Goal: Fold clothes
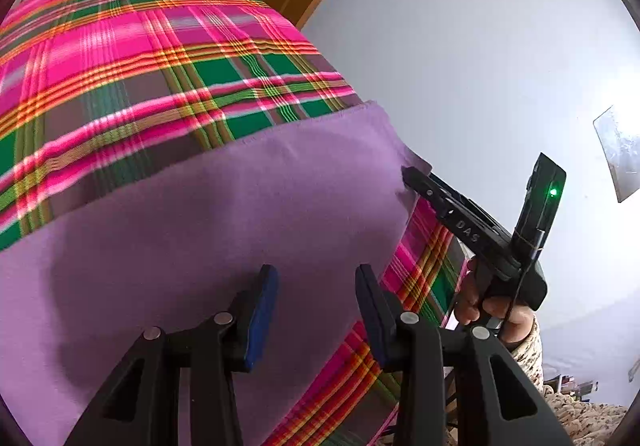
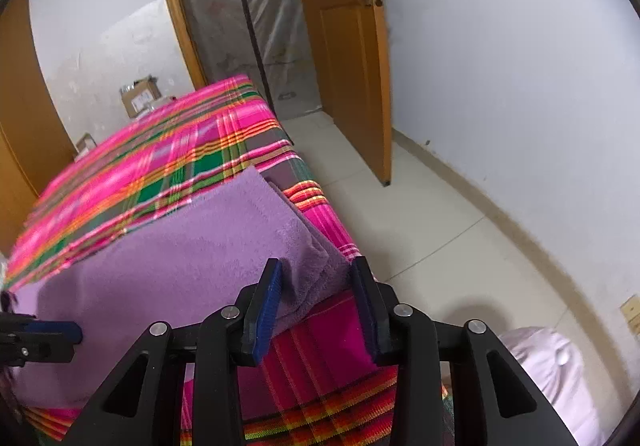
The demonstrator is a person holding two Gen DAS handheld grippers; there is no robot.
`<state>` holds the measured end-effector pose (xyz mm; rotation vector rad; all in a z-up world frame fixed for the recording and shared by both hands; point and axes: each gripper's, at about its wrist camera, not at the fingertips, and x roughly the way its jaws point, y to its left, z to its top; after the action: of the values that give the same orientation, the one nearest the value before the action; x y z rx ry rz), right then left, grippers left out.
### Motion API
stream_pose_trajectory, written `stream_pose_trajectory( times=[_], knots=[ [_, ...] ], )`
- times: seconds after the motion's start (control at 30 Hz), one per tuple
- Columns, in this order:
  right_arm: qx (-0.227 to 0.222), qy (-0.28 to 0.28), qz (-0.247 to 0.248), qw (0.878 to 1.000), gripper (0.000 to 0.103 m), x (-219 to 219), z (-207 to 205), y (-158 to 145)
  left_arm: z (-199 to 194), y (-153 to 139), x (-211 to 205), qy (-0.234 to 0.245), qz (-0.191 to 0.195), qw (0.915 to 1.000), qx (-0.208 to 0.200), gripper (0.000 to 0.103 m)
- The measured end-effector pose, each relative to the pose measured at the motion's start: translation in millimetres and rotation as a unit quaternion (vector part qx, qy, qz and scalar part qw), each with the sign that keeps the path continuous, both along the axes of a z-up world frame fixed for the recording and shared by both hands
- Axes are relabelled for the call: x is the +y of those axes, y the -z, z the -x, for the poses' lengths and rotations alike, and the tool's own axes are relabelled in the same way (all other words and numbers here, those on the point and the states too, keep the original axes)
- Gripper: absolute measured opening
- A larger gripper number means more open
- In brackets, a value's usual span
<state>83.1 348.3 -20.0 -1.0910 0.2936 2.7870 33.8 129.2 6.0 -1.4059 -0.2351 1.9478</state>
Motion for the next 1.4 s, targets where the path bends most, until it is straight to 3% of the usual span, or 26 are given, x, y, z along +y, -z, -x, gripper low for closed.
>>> stream_pose_trajectory(
  times=[0.13, 0.2, 0.3, 0.57, 1.0, 1.1, 1.3, 1.4],
  knots=[
    [0.000, -0.002, -0.003, 1.000, 0.027, -3, 2, 1, -1, 2, 0, 0.001, -0.005, 1.0000, 0.000, 0.041],
    [0.000, -0.012, 0.002, 1.000, 0.016, -4, 3, 1, -2, 2, -2, -0.002, -0.011, 0.9999, -0.003, 0.041],
    [0.003, -0.017, 0.003, 1.000, 0.012, -5, 4, 1, -3, 3, -5, -0.006, -0.020, 0.9998, -0.005, 0.041],
    [0.036, -0.016, 0.020, 0.999, 0.011, -5, -3, -14, -9, 3, -3, -0.004, -0.026, 0.9997, 0.003, 0.041],
    [0.113, -0.058, 0.012, 0.992, 0.011, -37, -28, -68, -9, 4, -9, -0.006, -0.042, 0.9991, -0.003, 0.041],
    [0.124, -0.067, 0.007, 0.990, 0.011, -45, -32, -76, 1, 0, -17, -0.020, -0.059, 0.9979, -0.021, 0.041],
    [0.135, -0.074, 0.004, 0.988, 0.011, -52, -38, -84, 26, -7, -25, -0.053, -0.098, 0.9937, -0.013, 0.041],
    [0.138, -0.077, 0.006, 0.988, 0.011, -54, -41, -86, 39, 5, -23, -0.077, -0.104, 0.9905, -0.047, 0.041]
  ],
)
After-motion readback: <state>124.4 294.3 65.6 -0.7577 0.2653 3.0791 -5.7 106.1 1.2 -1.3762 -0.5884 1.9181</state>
